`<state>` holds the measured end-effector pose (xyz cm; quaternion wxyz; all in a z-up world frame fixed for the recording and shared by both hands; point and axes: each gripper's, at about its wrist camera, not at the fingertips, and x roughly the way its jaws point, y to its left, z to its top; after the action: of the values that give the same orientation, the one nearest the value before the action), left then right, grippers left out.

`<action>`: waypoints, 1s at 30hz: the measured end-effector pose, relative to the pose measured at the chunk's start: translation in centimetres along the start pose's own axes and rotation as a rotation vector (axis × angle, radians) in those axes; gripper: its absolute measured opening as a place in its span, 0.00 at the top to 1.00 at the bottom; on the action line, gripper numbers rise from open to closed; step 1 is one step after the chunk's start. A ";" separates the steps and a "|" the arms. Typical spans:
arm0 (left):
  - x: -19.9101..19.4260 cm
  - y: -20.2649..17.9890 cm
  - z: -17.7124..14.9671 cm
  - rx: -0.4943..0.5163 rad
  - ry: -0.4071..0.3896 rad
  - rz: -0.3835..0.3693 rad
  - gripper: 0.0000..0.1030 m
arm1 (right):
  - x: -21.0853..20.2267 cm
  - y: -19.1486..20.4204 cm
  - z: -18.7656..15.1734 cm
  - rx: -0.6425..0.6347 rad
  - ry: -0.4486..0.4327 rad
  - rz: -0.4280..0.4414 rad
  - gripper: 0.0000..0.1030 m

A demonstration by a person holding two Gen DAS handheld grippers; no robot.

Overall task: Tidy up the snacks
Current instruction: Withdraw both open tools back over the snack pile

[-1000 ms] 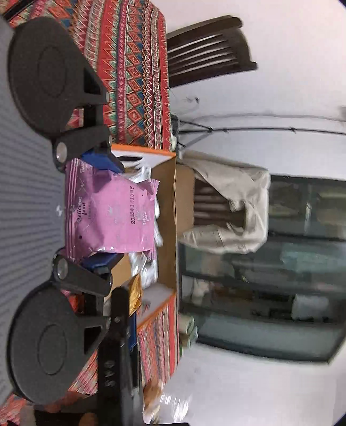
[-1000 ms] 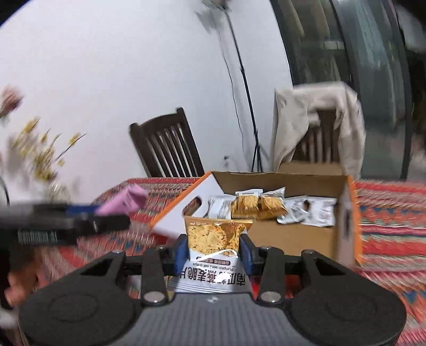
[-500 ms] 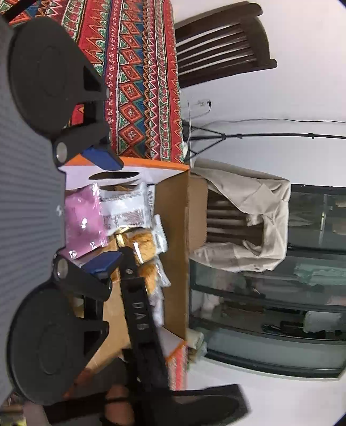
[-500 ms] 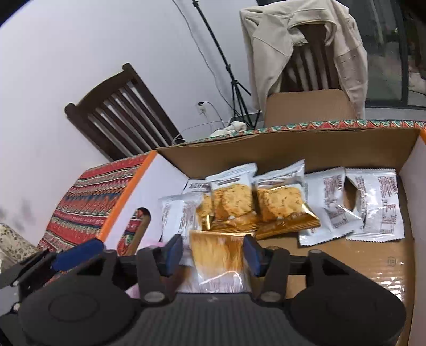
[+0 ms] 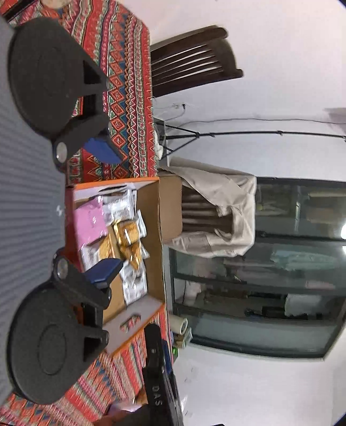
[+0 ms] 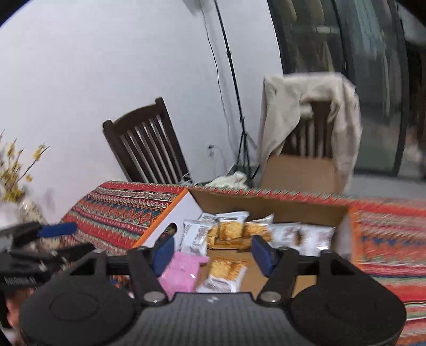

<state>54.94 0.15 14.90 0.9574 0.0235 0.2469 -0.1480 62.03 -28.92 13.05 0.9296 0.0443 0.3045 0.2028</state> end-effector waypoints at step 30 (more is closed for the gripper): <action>-19.3 -7.9 -25.6 -0.149 0.128 0.083 0.01 | -23.5 8.3 -32.0 -0.214 -0.026 -0.057 0.04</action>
<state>24.55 0.92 1.93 0.9441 -0.0283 0.3166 -0.0877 23.27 -32.11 1.71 0.9383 -0.0613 0.2701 0.2073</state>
